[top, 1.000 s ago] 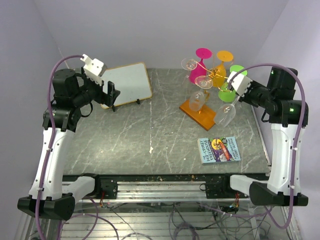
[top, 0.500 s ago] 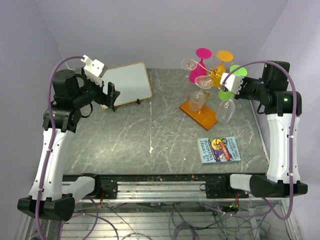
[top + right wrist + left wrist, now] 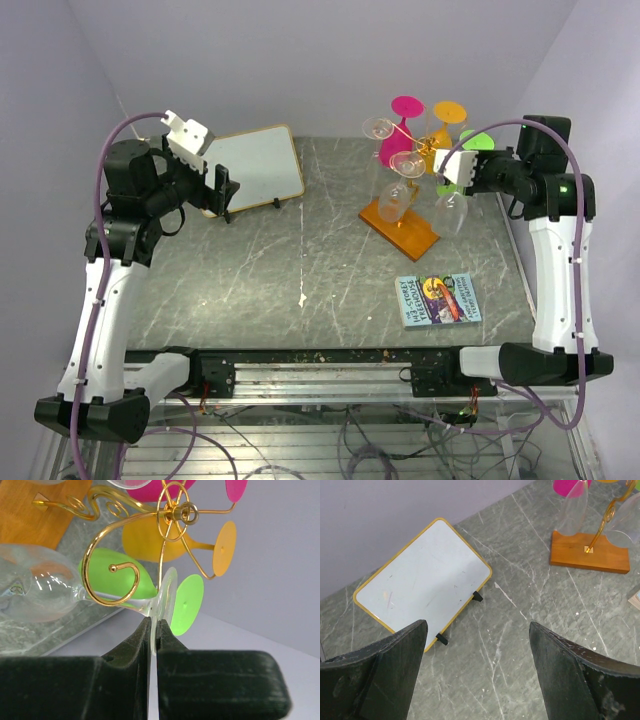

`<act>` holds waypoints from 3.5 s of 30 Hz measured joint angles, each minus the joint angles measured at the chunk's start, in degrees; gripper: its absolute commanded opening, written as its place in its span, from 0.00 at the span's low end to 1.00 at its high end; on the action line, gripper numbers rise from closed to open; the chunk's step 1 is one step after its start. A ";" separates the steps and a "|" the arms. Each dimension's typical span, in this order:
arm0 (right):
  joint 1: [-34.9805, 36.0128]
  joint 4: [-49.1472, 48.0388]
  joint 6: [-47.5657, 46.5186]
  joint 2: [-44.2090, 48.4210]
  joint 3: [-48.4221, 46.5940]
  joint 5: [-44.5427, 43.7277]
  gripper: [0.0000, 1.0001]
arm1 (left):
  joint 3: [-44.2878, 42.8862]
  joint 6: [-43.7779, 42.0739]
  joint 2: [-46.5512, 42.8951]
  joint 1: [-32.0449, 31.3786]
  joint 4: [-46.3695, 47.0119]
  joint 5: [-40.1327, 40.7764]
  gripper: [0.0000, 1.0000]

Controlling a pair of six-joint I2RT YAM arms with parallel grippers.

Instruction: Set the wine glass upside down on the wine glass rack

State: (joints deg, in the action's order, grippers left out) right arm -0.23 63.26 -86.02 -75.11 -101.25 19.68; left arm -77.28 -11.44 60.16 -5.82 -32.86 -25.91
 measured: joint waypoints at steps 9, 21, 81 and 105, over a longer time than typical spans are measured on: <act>0.22 -2.14 -2.56 -1.84 0.00 2.45 0.00 | 0.00 -0.15 -0.07 0.02 0.00 0.02 0.93; 0.72 -2.12 -4.09 -3.15 -0.07 10.34 0.00 | 0.15 -0.20 -0.11 0.02 0.02 0.15 0.93; 0.74 3.85 2.29 1.36 -0.04 4.09 0.00 | 0.22 -0.20 -0.11 0.02 0.00 0.11 0.93; 0.74 1.75 2.71 1.38 2.01 3.87 0.01 | 1.07 -1.09 -0.17 0.02 -0.02 -0.07 0.93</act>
State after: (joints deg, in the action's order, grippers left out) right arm 0.51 65.01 -83.31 -73.73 -99.24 23.55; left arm -76.20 -12.53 59.99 -5.80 -32.88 -25.98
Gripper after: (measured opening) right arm 0.023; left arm 0.934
